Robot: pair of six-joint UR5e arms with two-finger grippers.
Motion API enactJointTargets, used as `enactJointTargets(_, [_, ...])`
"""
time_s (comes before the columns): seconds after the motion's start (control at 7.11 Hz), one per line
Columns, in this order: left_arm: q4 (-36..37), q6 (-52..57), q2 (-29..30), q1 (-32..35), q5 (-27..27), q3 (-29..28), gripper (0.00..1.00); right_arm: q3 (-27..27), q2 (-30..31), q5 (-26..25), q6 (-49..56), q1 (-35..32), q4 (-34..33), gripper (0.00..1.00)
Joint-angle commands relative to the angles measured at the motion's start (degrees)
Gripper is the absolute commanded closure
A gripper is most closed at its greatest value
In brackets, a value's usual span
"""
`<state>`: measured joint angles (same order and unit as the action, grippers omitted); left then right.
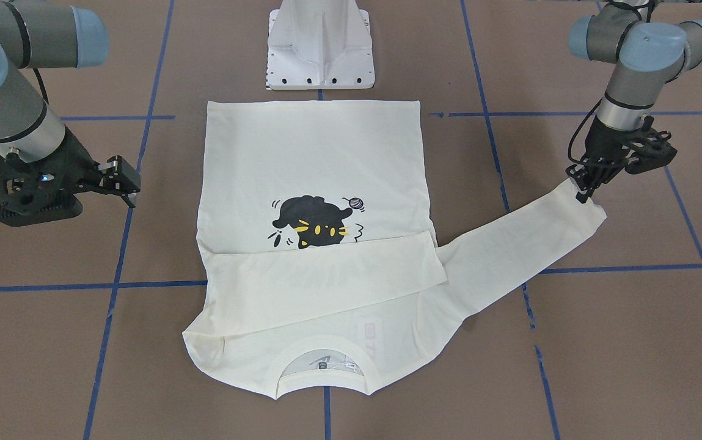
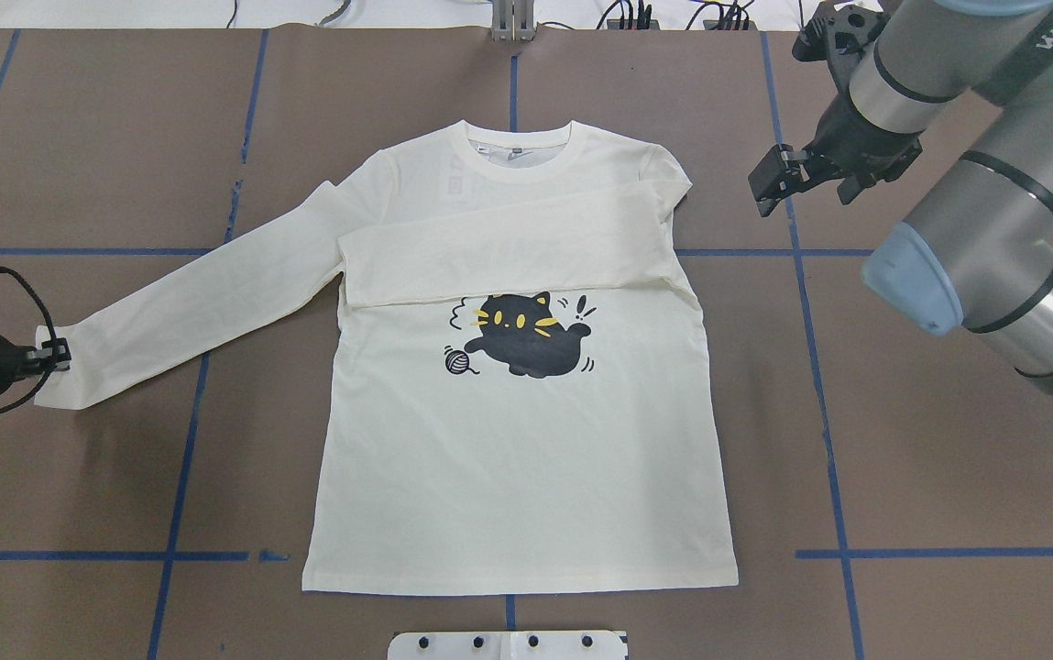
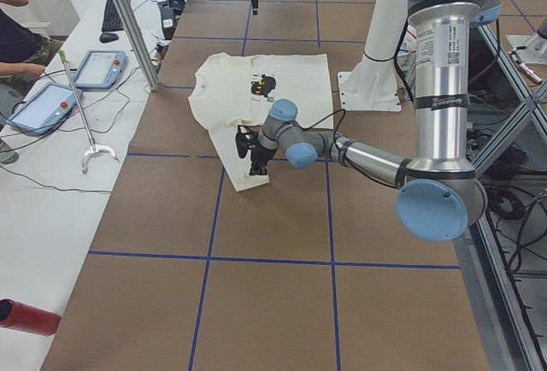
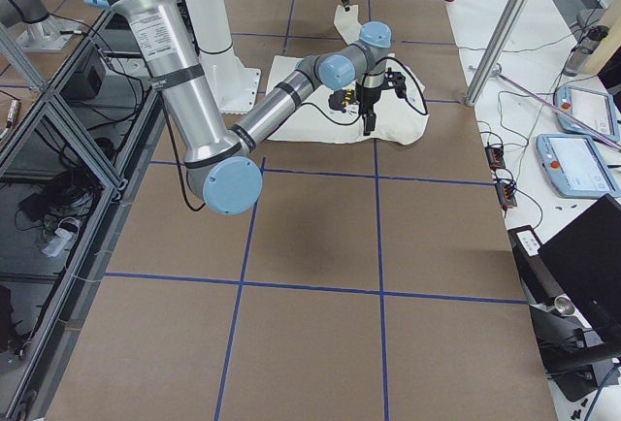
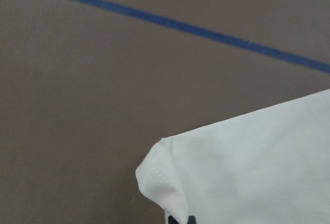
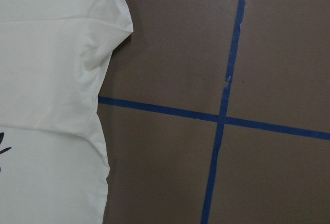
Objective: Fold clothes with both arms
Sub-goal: 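Fold the grasped sleeve with the left gripper across the shirt body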
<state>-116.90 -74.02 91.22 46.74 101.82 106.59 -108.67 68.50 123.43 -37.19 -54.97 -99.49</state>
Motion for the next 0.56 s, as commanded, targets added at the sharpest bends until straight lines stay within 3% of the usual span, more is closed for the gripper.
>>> enactJointTargets(0.0, [19.35,1.07,19.96,2.04,1.36,-0.24,1.0,-3.37,6.36,-0.29,-0.6,-0.14,0.09,0.0])
enactJointTargets(0.14, [21.17,0.98,26.58,1.87,1.63,-0.77,1.0,-3.74,8.04,-0.38,-0.6,-0.48,0.09,0.0])
enactJointTargets(0.42, [21.1,0.02,41.59,1.34,6.17,-7.59,1.0,-3.65,8.93,-0.29,-0.69,-1.19,0.09,0.0])
